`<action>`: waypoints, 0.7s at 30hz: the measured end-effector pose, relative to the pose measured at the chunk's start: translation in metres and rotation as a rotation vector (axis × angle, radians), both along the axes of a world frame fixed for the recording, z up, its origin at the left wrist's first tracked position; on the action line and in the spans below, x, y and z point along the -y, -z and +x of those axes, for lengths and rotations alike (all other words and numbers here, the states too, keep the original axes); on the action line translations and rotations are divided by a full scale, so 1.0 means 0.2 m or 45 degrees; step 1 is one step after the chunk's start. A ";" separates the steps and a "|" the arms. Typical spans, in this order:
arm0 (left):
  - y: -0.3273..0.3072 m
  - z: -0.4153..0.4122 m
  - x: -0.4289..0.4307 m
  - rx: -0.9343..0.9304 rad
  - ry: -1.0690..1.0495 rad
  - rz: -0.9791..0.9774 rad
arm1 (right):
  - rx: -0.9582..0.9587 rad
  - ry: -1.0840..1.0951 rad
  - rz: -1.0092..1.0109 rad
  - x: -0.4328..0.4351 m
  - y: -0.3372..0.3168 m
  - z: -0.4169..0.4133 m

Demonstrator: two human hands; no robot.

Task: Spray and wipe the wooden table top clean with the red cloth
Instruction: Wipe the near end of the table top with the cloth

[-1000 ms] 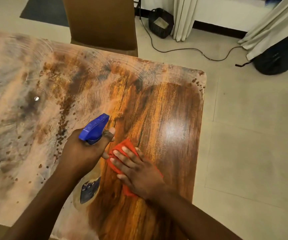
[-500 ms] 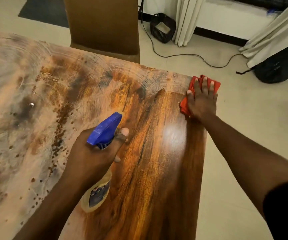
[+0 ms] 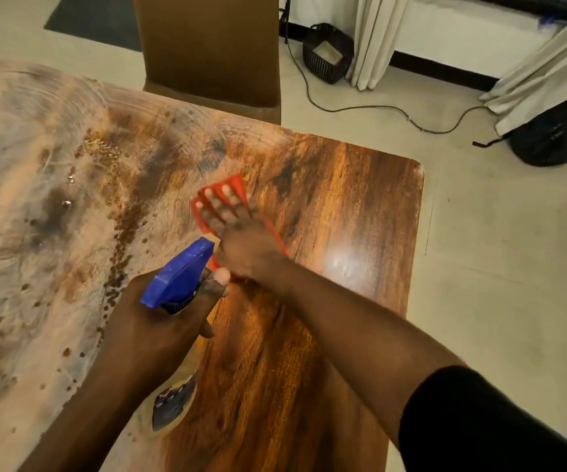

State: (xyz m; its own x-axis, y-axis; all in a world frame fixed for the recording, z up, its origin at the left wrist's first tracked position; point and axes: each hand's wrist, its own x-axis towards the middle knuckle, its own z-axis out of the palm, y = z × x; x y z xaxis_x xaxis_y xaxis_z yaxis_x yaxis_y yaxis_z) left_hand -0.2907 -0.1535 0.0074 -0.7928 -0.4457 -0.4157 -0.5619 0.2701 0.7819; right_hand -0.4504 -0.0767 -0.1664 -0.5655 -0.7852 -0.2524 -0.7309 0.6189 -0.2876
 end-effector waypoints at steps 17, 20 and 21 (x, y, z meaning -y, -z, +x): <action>0.04 0.12 -0.06 0.088 -0.010 0.012 | -0.082 0.418 0.030 -1.19 0.08 -0.01; 0.05 0.17 -0.04 0.087 -0.011 -0.002 | -0.104 0.663 0.058 -1.24 0.04 -0.34; 0.05 0.18 -0.04 0.083 -0.019 0.007 | -0.098 0.739 0.070 -1.22 0.03 -0.43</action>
State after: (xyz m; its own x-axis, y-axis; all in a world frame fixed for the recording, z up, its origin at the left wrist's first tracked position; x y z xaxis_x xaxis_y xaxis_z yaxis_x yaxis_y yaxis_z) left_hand -0.2547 -0.1462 -0.0029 -0.7572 -0.4547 -0.4689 -0.6156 0.2569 0.7450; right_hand -0.5371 0.1673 -0.1718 -0.9173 -0.3283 -0.2254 -0.2852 0.9366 -0.2036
